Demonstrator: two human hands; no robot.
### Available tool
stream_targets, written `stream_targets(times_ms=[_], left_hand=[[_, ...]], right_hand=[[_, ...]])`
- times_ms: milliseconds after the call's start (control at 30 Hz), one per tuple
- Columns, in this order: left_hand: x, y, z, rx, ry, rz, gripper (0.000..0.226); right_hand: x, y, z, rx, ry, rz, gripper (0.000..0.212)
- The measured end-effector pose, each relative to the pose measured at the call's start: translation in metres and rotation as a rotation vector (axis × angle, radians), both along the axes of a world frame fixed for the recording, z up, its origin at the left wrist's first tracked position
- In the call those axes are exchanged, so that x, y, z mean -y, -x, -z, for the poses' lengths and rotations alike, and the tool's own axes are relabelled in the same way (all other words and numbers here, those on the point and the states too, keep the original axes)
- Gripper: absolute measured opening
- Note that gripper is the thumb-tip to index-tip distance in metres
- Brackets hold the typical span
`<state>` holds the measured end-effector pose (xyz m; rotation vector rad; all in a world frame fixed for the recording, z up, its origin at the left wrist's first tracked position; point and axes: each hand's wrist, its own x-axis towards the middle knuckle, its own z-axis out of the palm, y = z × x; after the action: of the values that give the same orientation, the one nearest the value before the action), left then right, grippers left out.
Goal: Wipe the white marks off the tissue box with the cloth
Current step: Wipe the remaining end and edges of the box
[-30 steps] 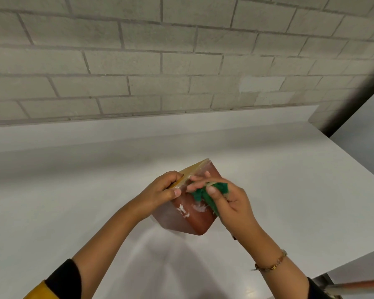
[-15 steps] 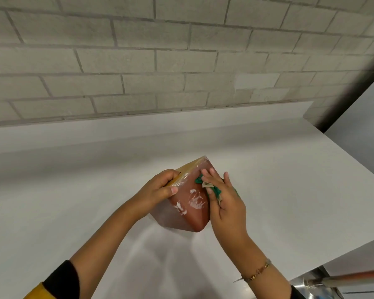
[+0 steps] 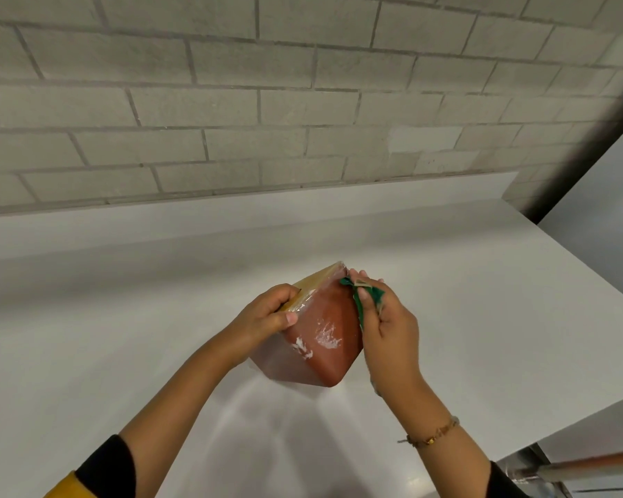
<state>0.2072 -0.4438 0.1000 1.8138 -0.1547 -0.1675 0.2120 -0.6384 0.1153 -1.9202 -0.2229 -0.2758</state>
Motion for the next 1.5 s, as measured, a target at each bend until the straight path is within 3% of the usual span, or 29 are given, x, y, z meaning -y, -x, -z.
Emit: stream_targets(times_ms=[167, 367, 533, 700, 767, 833, 967, 1133, 1200, 1300, 1367, 1500], left_hand=[[0.002, 0.001, -0.005, 0.011, 0.010, -0.059, 0.070], [0.002, 0.000, -0.010, 0.043, 0.035, -0.077, 0.076], [-0.004, -0.001, -0.012, -0.024, 0.091, -0.105, 0.066], [-0.002, 0.000, -0.012, -0.008, 0.066, -0.097, 0.068], [-0.002, -0.002, -0.008, -0.009, 0.067, -0.115, 0.066], [-0.002, -0.003, -0.006, -0.036, 0.078, -0.156, 0.057], [0.001, -0.004, 0.000, -0.066, 0.115, -0.241, 0.040], [0.016, -0.004, -0.001, -0.065, 0.113, -0.275, 0.016], [0.020, -0.007, -0.004, -0.075, 0.093, -0.275, 0.031], [0.024, -0.012, -0.007, -0.038, -0.085, -0.279, 0.068], [0.027, -0.012, -0.009, -0.023, -0.188, -0.285, 0.071], [0.032, -0.013, -0.015, -0.081, -0.185, -0.270, 0.083]], right_hand=[[-0.019, 0.018, 0.002, 0.094, 0.098, -0.025, 0.030], [-0.022, 0.030, 0.003, 0.178, 0.056, -0.131, 0.025], [-0.022, 0.040, 0.009, 0.281, 0.102, -0.258, 0.036], [-0.002, 0.045, 0.010, 0.218, 0.124, -0.405, 0.030], [0.008, 0.049, 0.004, 0.103, 0.065, -0.450, 0.028], [0.015, 0.048, -0.007, -0.015, -0.081, -0.407, 0.022], [0.014, 0.033, -0.026, -0.031, -0.412, -0.182, 0.019], [-0.002, 0.012, -0.026, -0.002, -0.352, -0.006, 0.021], [-0.007, 0.008, -0.019, -0.027, -0.251, -0.004, 0.022], [-0.011, 0.005, -0.001, -0.056, -0.115, 0.052, 0.024], [-0.011, 0.005, 0.006, -0.042, -0.095, 0.099, 0.026], [-0.016, 0.009, 0.008, -0.001, -0.153, 0.114, 0.029]])
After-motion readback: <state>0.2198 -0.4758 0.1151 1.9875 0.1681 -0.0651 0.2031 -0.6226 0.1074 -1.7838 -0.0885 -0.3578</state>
